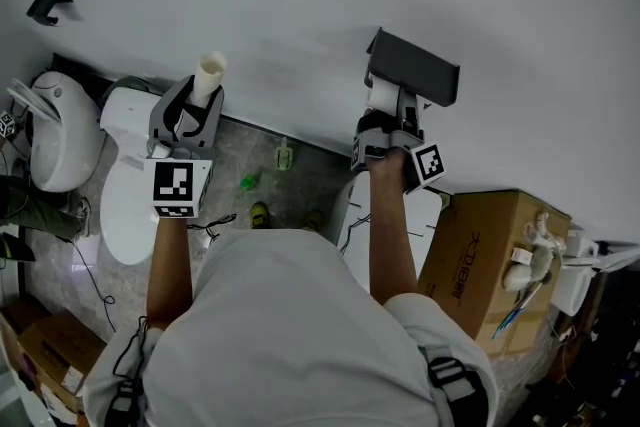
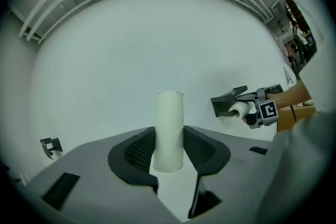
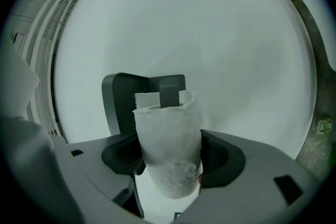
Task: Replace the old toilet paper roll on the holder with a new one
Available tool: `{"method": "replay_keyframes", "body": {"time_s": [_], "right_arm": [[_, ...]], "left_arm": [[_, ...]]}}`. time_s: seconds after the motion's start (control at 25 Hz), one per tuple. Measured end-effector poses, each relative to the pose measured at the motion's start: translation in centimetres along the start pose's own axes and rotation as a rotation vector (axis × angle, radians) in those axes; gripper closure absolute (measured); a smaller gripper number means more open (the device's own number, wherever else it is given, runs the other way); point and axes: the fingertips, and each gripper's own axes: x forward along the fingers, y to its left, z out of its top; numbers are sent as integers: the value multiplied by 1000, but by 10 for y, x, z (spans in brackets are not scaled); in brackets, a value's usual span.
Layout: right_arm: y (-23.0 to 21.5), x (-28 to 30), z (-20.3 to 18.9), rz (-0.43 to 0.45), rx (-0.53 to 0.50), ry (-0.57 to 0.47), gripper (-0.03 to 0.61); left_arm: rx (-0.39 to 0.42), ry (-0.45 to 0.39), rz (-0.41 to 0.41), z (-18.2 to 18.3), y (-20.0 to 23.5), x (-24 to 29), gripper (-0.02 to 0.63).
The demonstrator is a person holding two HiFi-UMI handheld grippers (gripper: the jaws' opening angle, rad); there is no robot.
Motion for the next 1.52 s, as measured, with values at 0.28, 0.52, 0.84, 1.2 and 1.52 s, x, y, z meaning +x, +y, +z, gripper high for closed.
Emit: {"method": "replay_keyframes", "body": {"time_s": [0.28,0.52,0.84,1.2,1.52], "right_arm": [[0,-7,-8,4,12,-4,238],[6,-19,-8,18,1,3,206],[0,-49,-13,-15,-20,27,195],[-1,-95,-8,-71,-166,43,234],[20,-121,5,-119,-512,130,323]], "left_arm": [[-12,0,12,-3,8,-11,425],[-18,-13,-27,0,-3,-5,425],[-34,-30,-103,4,-26,11,425],[-63,-54,-194,8,-51,27,425],[-90,-83,-285,21,-90,41,425]]}}
